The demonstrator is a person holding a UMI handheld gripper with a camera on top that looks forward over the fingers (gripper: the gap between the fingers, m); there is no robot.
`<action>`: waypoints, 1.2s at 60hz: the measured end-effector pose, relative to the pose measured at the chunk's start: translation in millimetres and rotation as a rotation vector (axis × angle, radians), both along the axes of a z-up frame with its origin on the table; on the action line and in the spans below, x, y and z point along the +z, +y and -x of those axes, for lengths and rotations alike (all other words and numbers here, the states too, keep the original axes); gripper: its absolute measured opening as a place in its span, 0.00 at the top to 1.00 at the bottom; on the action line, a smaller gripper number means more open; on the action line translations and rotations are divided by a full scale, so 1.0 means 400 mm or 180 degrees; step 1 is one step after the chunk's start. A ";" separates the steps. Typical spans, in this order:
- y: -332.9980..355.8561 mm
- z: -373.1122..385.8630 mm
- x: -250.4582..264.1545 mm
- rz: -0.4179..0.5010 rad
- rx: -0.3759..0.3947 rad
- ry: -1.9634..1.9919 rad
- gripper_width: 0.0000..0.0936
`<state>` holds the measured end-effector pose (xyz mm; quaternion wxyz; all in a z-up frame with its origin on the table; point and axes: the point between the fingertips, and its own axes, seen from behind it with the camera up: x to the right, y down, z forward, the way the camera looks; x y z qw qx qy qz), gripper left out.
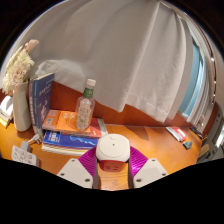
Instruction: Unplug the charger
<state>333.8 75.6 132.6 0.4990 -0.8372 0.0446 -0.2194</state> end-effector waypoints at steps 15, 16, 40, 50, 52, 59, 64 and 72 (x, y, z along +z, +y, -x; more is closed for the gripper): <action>-0.033 0.026 -0.281 0.0603 0.0161 0.0647 0.51; -0.025 0.025 -0.273 0.0527 0.0187 0.0604 0.50; -0.045 0.187 -0.307 0.0761 0.0616 0.0989 0.16; -0.071 0.231 -0.188 0.0565 0.0578 0.1147 0.16; -0.073 0.243 -0.135 0.0454 0.0599 0.1179 0.16; -0.102 0.291 0.080 0.0015 0.0671 0.1245 0.16; -0.141 0.333 0.219 -0.0263 0.0718 0.1232 0.12; -0.233 0.430 0.343 -0.0454 0.0833 0.1225 0.11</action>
